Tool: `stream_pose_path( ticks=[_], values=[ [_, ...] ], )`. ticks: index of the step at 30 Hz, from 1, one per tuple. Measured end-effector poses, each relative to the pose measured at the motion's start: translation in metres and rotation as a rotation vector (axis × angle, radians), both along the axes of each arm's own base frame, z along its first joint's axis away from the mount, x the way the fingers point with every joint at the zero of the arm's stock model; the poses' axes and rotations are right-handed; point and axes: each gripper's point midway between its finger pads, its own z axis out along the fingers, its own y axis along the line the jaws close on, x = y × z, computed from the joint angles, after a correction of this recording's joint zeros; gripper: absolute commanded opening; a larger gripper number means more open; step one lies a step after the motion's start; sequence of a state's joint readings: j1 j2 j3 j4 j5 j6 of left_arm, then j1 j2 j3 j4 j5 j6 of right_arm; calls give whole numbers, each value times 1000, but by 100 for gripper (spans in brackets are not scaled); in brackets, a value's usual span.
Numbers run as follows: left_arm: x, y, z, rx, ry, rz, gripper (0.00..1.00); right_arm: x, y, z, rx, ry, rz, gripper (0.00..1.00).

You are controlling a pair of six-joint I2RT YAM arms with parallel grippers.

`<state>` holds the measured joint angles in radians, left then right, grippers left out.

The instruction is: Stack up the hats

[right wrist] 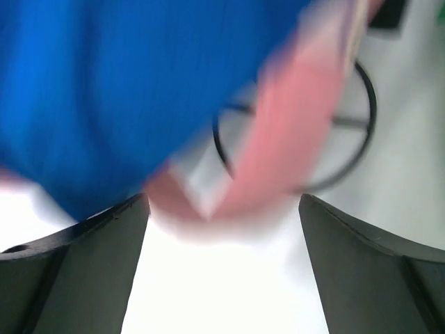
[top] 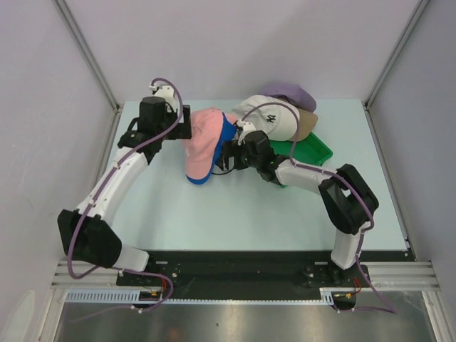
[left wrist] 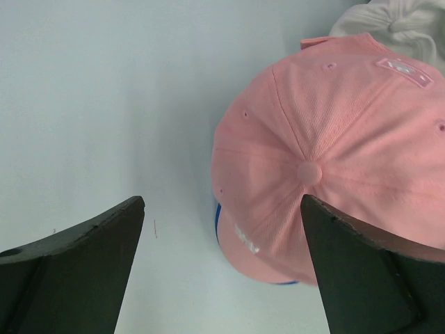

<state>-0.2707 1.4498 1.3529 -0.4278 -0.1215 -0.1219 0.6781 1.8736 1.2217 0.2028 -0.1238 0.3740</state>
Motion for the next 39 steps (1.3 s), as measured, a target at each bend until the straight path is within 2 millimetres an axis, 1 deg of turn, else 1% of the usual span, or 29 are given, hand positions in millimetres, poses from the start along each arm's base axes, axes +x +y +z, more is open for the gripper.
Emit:
stream_pose_path(
  ticks=[2,5,6,8,10,11,12,14,16,19,21,23,25,26,29,31,33,35,39],
  values=[
    [-10,3,8,-5,-19,0,100,-12,-10,0,-12,14,-19,94],
    [-28,10,25,-16,-61,2,100,-31,-36,1,-49,39,-60,94],
    [-35,12,31,-21,-81,4,100,-38,-47,4,-66,47,-80,94],
    [-44,16,41,-30,-112,6,100,-48,-60,17,-76,38,-100,94],
    [-52,18,46,-41,-137,-1,100,-55,-74,39,-77,14,-127,94],
    [-56,18,45,-41,-144,-7,100,-58,-79,51,-70,-2,-136,93],
    [-59,18,43,-43,-146,-14,100,-61,-85,68,-57,-29,-149,91],
    [-63,17,36,-43,-143,-31,100,-65,-90,96,-27,-73,-155,90],
    [-66,15,24,-45,-124,-47,100,-63,-86,133,25,-129,-143,86],
    [-68,12,14,-46,-99,-61,100,-53,-72,175,107,-191,-99,82],
    [-69,11,12,-49,-96,-66,100,-43,-56,197,165,-224,-56,80],
    [-68,10,13,-53,-103,-71,100,-29,-41,209,214,-241,-26,78],
    [-70,10,13,-56,-106,-75,100,-16,-28,205,247,-225,2,77],
    [-70,9,13,-58,-109,-77,100,-9,-22,198,258,-212,14,76],
    [-70,9,15,-60,-116,-78,100,9,-7,169,273,-149,35,75],
    [-70,9,15,-61,-118,-79,100,16,-1,149,273,-103,45,74],
    [-70,9,15,-61,-119,-79,100,21,4,134,282,-61,53,73],
    [-70,9,16,-62,-121,-79,100,21,7,130,298,-47,62,72],
    [-70,7,15,-66,-120,-87,100,21,12,139,339,-57,80,72]
  ],
)
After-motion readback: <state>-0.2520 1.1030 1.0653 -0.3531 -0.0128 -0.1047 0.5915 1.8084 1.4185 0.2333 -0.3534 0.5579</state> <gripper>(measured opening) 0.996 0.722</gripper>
